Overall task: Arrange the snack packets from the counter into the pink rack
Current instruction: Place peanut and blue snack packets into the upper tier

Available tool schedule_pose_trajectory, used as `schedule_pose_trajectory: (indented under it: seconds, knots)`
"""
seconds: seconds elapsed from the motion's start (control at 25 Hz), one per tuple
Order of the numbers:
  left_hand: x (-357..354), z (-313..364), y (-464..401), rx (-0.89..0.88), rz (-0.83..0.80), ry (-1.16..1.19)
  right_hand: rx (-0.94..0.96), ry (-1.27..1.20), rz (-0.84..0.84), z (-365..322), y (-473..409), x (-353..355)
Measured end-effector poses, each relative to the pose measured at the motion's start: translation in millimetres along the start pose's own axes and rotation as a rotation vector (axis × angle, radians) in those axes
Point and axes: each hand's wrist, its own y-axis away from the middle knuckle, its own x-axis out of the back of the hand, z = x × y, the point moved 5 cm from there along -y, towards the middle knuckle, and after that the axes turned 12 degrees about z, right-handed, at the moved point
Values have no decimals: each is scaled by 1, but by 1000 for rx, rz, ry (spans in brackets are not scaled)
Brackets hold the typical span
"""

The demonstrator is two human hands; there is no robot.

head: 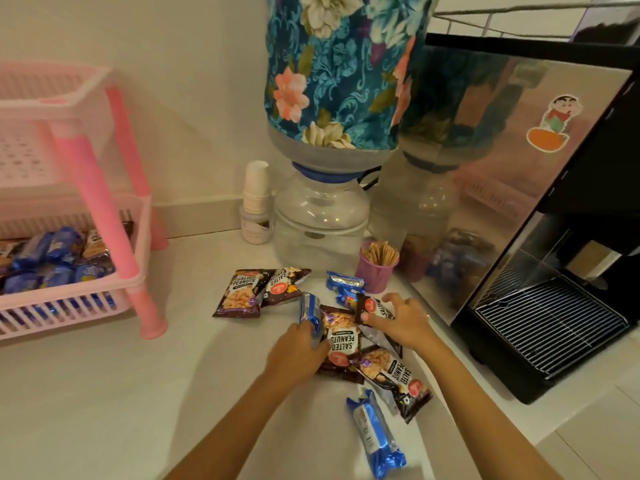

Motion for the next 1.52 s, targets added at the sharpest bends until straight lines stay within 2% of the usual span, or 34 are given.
schedule_pose_trajectory:
  seconds: [0.08, 0.16, 0.28, 0.4, 0.52, 0.56, 0.64, 0.72, 0.76, 0.88, 0.92, 1.04, 1.2, 1.28, 1.4, 1.52]
  knots:
    - [-20, 9, -8, 125, 31, -41, 93, -72, -203, 7, 5, -10]
    - [-29, 17, -12, 227, 74, -38, 153, -83, -221, 9, 7, -17]
    - [-35, 25, -14, 338, 75, 18, 142, -95, -22, 12, 1, -16]
    - [-34, 21, -14, 402, 25, 192, 86, -166, 178, 10, 1, 2]
    - [-19, 17, -11, 401, 15, 360, 42, -311, 272, 8, 8, 32]
    - [-13, 15, -10, 407, 24, 410, -18, -366, 229, 11, 9, 41]
    - [1, 10, -5, 430, 16, 509, -134, -420, -25, 16, 14, 50]
    - [15, 3, 0, 451, 2, 573, -170, -319, -337, 16, 27, 48]
    - [21, -1, 3, 463, 3, 594, -143, -226, -413, 13, 35, 42]
    - [31, -20, 13, 537, 5, 690, 14, 98, -430, 1, 52, 22]
    - [32, -26, 18, 576, -7, 700, 34, 139, -468, -3, 57, 16]
    - [39, -47, 33, 677, -44, 698, -126, -29, -628, -3, 65, 13]
    - [53, -77, 52, 716, -48, 705, -247, -11, -638, 10, 71, 19]
    - [62, -91, 61, 717, -58, 711, -306, -81, -640, 12, 74, 18]
    - [72, -109, 73, 716, -62, 745, -297, -96, -668, 5, 82, 13]
    - [79, -122, 81, 711, -48, 776, -255, -81, -578, 2, 82, -1]
